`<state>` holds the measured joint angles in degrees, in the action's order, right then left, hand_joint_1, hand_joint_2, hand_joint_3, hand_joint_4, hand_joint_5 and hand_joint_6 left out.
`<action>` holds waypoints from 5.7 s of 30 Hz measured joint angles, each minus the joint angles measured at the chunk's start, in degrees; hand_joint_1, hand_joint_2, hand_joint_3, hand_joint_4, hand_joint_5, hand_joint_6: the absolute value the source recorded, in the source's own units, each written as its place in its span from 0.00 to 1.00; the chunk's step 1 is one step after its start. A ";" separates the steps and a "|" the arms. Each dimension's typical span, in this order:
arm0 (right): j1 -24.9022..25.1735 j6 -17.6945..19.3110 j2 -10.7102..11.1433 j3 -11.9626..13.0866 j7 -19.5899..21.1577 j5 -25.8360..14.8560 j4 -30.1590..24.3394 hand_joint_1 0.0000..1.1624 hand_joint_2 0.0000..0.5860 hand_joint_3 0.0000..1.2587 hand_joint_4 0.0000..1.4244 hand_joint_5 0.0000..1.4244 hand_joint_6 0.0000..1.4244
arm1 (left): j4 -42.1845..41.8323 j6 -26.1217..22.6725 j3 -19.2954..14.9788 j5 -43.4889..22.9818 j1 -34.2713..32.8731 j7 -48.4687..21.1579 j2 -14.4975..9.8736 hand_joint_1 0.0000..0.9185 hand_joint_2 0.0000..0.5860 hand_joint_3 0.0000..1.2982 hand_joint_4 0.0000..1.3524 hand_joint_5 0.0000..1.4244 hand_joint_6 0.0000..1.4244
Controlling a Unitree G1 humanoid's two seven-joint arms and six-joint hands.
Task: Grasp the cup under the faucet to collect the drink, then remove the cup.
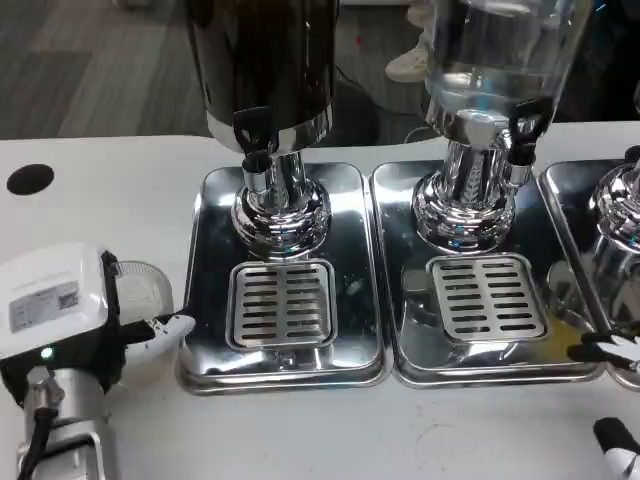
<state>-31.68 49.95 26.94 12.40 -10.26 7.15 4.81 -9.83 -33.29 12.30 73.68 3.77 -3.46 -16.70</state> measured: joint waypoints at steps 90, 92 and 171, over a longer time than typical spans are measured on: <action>0.60 1.72 2.41 1.06 -5.47 -6.50 4.39 0.39 0.65 0.22 0.12 0.06 0.00 | 16.99 4.34 8.55 -14.49 -14.77 19.89 12.00 0.08 0.09 0.27 0.30 0.49 0.58; 0.72 1.72 2.41 1.06 -5.64 -6.50 4.51 0.39 0.65 0.22 0.12 0.06 0.00 | 16.29 4.32 8.73 -14.56 -14.62 19.87 11.57 0.08 0.09 0.27 0.30 0.49 0.58; 3.96 1.73 3.04 7.25 -1.70 4.18 -3.11 0.38 0.63 0.22 0.11 0.04 0.00 | -20.78 13.65 2.92 -16.54 -1.79 3.07 9.73 0.08 0.10 0.27 0.22 0.58 0.69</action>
<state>-27.72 51.67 29.98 19.65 -11.96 11.33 1.71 -30.61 -19.65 15.21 57.13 1.97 -0.39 -6.97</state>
